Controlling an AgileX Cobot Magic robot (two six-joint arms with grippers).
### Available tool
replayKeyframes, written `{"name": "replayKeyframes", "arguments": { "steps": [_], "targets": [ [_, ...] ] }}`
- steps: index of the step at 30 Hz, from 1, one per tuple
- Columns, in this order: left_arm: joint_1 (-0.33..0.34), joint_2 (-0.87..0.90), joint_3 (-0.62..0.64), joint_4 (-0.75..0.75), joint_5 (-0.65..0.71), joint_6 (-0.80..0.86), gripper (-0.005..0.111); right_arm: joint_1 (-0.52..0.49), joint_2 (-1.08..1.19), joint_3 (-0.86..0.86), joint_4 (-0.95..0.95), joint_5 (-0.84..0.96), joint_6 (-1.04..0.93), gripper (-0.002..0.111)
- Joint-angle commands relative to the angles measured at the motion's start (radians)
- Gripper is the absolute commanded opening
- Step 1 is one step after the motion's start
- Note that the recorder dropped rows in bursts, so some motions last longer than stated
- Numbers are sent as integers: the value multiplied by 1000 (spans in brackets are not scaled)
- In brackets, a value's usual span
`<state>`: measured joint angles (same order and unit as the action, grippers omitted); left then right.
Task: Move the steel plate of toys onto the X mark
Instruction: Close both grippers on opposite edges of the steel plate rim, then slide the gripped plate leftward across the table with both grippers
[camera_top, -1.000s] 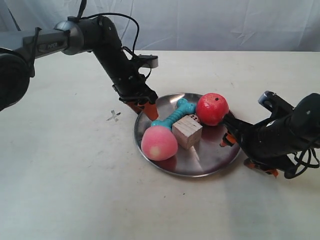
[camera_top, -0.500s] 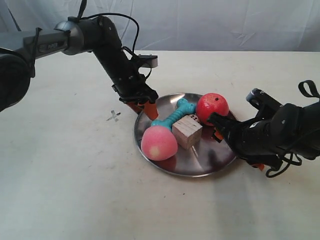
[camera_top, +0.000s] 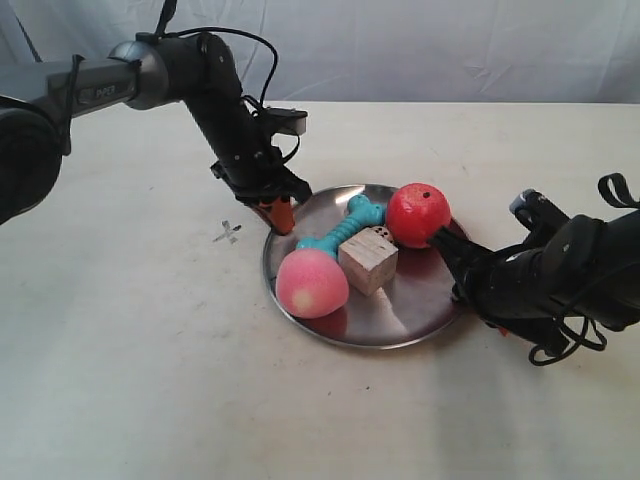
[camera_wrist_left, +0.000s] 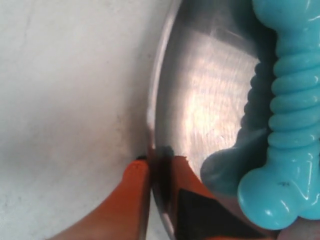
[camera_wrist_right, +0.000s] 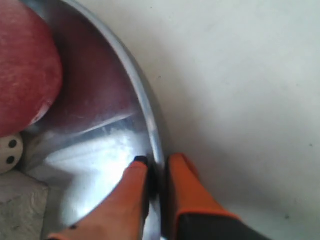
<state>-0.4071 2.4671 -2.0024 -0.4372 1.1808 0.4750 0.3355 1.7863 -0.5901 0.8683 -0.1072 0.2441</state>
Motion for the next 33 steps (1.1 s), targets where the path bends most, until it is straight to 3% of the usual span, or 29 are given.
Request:
{"name": "replayKeyframes", "arguments": {
  "steps": [1, 8, 33],
  "targets": [
    [-72, 33, 15, -15, 40, 22, 0, 14, 28, -3, -4, 100, 0, -1],
    [-103, 33, 15, 11, 40, 22, 0, 14, 24, -3, 9, 115, 2, -1],
    [-103, -36, 15, 115, 40, -24, 0, 14, 0, -50, 5, 221, -15, -1]
  ]
}}
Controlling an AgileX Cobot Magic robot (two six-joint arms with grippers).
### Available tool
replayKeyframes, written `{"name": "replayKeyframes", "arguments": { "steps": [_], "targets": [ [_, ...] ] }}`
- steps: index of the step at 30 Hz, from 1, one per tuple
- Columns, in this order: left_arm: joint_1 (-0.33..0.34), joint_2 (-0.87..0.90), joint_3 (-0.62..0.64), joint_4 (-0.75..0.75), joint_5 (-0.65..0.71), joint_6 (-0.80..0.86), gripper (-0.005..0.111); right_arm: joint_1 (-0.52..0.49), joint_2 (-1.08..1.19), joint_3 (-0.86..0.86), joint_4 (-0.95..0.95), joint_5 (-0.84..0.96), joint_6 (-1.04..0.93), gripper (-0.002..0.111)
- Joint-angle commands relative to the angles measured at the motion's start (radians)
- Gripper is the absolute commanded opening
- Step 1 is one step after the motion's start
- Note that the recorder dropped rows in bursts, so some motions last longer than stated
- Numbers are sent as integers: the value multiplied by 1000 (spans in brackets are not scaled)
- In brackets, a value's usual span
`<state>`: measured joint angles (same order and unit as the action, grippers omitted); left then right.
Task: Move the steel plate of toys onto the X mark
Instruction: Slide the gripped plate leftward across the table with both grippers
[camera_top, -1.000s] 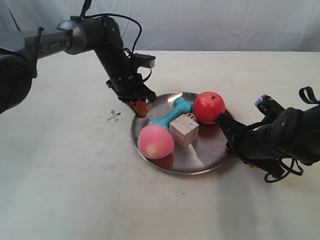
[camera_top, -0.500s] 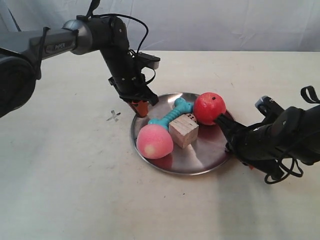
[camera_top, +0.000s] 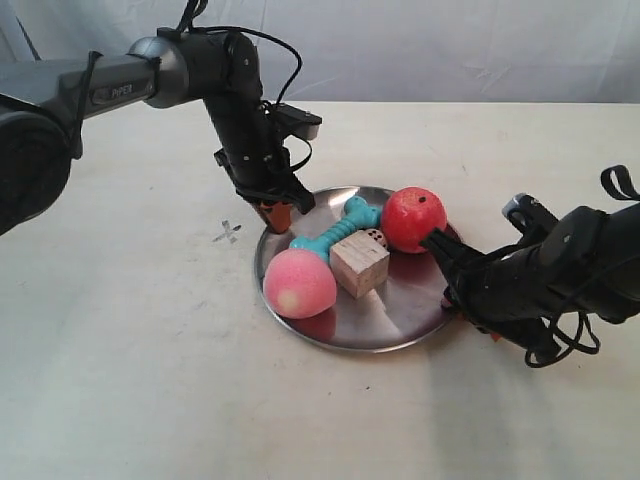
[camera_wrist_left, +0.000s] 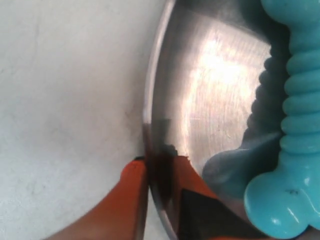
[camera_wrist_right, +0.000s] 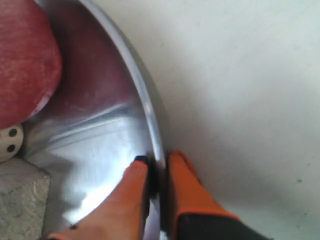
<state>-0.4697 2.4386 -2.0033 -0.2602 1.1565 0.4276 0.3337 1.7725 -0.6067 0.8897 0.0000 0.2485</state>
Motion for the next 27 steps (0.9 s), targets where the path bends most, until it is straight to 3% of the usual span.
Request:
{"name": "replayKeyframes", "arguments": {
  "steps": [1, 27],
  "targets": [
    [-40, -10, 16, -59, 65, 23, 0, 16, 14, -39, -17, 119, -25, -1],
    [-40, -69, 19, 51, 65, -10, 0, 16, -73, -79, -50, 139, -39, -1]
  ]
}}
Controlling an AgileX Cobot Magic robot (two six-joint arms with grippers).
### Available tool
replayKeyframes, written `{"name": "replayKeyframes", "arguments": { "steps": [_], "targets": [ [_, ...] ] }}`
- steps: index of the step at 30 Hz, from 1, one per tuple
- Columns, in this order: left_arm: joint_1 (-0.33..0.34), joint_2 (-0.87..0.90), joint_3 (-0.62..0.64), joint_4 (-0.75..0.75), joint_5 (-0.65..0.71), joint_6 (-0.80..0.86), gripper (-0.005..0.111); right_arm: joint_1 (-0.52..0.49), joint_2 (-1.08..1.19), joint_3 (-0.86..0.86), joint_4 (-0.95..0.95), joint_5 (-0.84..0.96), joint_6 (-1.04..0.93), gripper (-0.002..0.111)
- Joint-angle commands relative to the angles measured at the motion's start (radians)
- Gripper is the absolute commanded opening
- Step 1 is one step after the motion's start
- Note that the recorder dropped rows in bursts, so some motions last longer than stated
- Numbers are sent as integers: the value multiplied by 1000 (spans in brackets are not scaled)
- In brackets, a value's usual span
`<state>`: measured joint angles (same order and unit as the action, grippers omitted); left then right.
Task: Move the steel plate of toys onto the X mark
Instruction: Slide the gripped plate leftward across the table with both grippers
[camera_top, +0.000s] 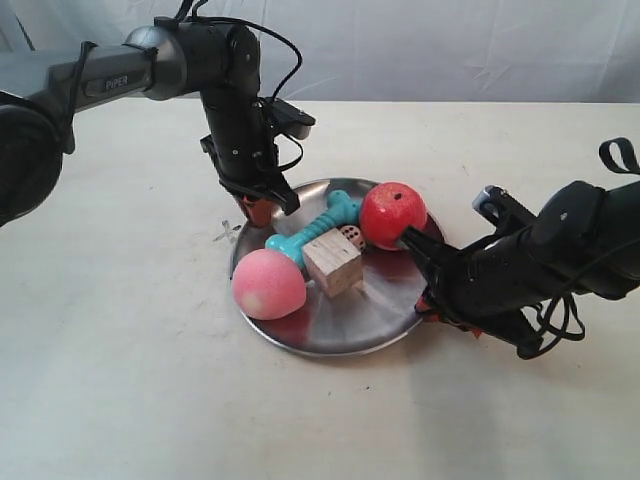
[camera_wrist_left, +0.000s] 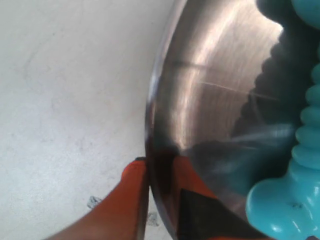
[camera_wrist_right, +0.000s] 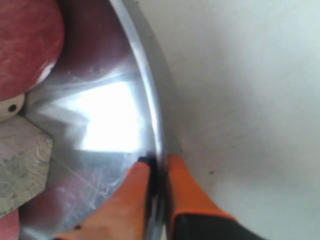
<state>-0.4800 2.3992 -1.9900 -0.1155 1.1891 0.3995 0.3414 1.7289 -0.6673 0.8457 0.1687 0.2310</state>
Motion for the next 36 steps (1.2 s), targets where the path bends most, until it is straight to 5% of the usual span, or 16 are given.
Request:
{"name": "replayKeyframes", "arguments": {
  "steps": [1, 36],
  "targets": [
    [-30, -32, 11, -93, 32, 18, 0, 8, -29, -18, -6, -29, -22, -1],
    [-8, -137, 88, -23, 32, -26, 0, 8, -30, -103, -10, 38, -30, -1]
  ]
}}
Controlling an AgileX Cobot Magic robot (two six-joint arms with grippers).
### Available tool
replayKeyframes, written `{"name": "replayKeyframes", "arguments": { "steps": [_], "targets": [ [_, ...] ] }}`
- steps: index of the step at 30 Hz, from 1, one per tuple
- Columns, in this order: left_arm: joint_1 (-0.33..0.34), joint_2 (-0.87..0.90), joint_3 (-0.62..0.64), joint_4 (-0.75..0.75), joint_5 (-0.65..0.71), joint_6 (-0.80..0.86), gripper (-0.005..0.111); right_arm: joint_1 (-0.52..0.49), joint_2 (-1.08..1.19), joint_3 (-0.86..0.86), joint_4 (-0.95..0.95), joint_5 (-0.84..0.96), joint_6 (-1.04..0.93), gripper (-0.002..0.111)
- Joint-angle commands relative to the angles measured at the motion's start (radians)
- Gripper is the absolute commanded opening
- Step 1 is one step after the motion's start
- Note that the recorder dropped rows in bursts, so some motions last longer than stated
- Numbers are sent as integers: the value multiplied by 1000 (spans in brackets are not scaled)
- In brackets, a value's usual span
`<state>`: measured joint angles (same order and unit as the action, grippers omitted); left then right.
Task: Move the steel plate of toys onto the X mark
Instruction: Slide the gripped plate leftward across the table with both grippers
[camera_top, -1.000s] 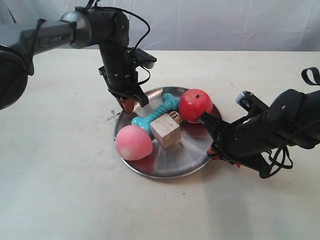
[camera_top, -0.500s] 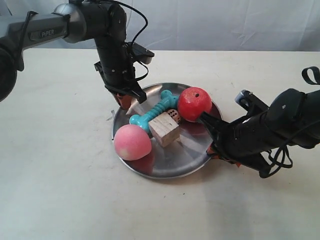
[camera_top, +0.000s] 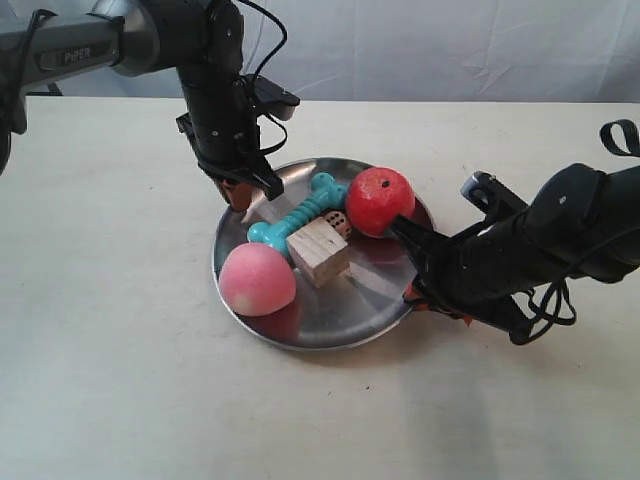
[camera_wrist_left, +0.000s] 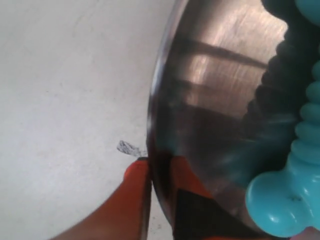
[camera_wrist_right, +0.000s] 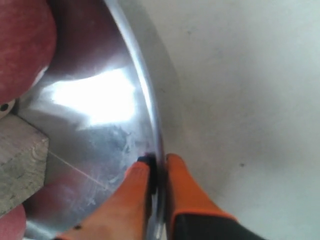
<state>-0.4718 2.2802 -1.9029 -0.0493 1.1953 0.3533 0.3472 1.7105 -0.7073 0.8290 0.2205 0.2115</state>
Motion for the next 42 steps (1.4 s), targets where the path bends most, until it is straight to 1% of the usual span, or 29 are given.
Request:
{"name": "replayKeyframes", "arguments": {
  "steps": [1, 9, 12, 17, 20, 22, 24, 30, 36, 42],
  "targets": [
    [-16, -18, 1, -87, 26, 20, 0, 2, -11, -75, 6, -8, -13, -1],
    [23, -37, 1, -52, 26, -5, 0, 2, -3, -130, 6, 6, -38, -1],
    [44, -50, 1, -52, 26, -7, 0, 2, 44, -159, 15, 22, -38, -1],
    [73, -51, 63, -46, 26, -7, 0, 5, 133, -277, 10, 76, -44, -1],
    [94, -51, 82, -7, 26, -9, 0, 5, 183, -334, 10, 114, -58, -1],
    [114, -51, 90, -8, 26, -14, 0, 9, 220, -370, 10, 139, -62, -1],
    [137, -51, 98, -8, 26, -18, 0, 26, 253, -407, 7, 143, -64, -1],
    [171, -51, 121, -10, 26, -18, 0, 56, 315, -479, 9, 151, -64, -1],
    [172, -44, 121, -12, 26, -11, 0, 61, 345, -494, -4, 146, -64, -1],
    [172, -1, 121, -12, 26, -11, 0, 61, 376, -494, -14, 148, -64, -1]
  ]
}}
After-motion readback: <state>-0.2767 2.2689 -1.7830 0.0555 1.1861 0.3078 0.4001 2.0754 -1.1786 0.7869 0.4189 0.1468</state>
